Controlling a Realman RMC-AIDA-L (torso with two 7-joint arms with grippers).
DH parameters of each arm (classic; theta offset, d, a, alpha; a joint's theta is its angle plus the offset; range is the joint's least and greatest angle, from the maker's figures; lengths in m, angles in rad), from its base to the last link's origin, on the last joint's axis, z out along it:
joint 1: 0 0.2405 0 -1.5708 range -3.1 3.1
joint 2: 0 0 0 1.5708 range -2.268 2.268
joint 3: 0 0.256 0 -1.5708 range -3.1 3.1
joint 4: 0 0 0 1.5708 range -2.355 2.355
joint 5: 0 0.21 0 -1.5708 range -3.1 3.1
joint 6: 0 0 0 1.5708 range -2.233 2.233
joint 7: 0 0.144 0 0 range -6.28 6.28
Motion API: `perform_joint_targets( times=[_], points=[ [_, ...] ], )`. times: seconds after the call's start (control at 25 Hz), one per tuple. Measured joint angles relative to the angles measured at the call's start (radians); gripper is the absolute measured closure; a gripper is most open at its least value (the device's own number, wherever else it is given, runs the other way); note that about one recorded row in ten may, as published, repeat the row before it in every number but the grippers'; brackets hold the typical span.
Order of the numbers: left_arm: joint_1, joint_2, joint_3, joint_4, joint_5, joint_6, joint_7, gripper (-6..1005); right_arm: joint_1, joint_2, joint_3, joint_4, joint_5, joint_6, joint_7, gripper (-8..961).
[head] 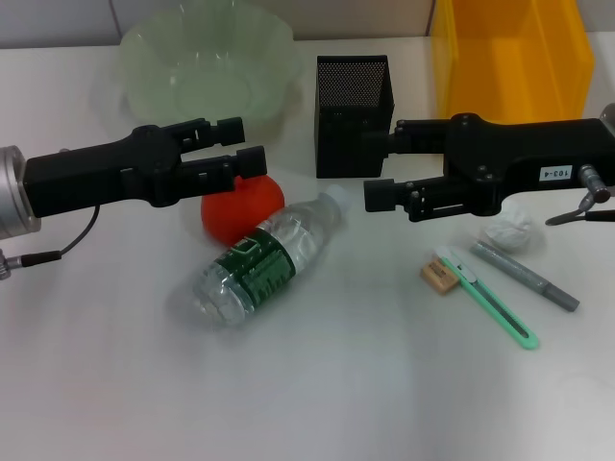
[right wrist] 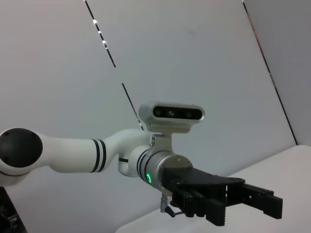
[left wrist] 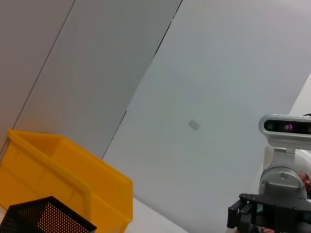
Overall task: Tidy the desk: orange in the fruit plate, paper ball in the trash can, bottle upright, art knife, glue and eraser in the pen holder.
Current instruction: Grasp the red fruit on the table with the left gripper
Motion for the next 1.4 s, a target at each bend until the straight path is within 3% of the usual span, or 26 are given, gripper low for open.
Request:
perform_joint_targets(
  times=[0.72, 1.0, 1.2, 1.28, 1.32, 1.36, 1.4],
  points=[
    [0.001, -0.002, 0.037, 0.036, 0.001, -0.041, -0.014, 221, 0.006, -0.001, 0.014, -0.008, -0.039, 0.004, 0.000, 137],
    [0.065, -0.012, 0.140, 0.148, 0.009, -0.206, -0.086, 231, -0.050, -0.035, 0.203, -0.035, -0.033, 0.054, -0.016, 137],
    [0.066, -0.015, 0.198, 0.143, 0.003, -0.318, -0.069, 237, -0.069, -0.036, 0.256, -0.041, -0.032, 0.075, -0.027, 137],
    [0.063, -0.018, 0.279, 0.141, -0.011, -0.405, -0.068, 240, -0.075, -0.033, 0.258, -0.037, -0.033, 0.088, -0.033, 137],
    [0.063, -0.018, 0.279, 0.141, -0.011, -0.405, -0.068, 241, -0.075, -0.033, 0.258, -0.037, -0.033, 0.088, -0.033, 137],
    [0.063, -0.019, 0.346, 0.136, -0.042, -0.451, -0.062, 243, -0.076, -0.029, 0.256, -0.033, -0.034, 0.091, -0.034, 137],
    [0.063, -0.019, 0.346, 0.136, -0.042, -0.451, -0.062, 244, -0.076, -0.029, 0.256, -0.033, -0.034, 0.091, -0.034, 137]
  ],
)
